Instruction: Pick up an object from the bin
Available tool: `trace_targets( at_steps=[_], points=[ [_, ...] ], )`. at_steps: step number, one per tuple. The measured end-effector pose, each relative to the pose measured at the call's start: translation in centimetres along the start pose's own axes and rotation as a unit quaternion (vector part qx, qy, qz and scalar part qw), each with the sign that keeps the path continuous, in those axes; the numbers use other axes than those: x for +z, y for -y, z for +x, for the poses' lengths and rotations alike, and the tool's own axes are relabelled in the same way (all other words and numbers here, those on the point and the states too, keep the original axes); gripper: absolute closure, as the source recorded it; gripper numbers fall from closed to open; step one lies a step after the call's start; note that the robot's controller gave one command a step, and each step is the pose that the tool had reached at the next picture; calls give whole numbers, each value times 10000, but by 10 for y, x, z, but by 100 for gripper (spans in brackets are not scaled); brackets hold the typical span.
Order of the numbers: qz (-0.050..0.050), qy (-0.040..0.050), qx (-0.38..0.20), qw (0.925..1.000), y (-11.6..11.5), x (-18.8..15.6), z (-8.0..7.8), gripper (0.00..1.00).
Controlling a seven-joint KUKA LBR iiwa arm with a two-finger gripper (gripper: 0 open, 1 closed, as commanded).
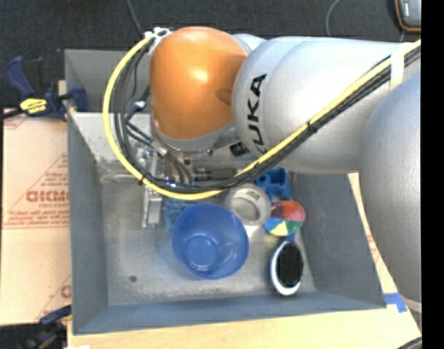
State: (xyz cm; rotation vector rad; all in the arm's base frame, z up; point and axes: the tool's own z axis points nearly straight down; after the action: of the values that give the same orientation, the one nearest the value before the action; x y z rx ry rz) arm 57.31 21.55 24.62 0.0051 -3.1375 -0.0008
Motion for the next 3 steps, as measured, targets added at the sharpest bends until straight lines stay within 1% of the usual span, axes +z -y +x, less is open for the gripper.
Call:
trace_targets(
  at_steps=[1, 2, 3],
  points=[
    [-8, 36, 21, 10000, 1, -4, -2, 0],
    [-1, 64, -669, 9977, 53, 102, -45, 0],
    [-12, 75, -1781, 9840, 95, 175, -59, 0]
  ],
)
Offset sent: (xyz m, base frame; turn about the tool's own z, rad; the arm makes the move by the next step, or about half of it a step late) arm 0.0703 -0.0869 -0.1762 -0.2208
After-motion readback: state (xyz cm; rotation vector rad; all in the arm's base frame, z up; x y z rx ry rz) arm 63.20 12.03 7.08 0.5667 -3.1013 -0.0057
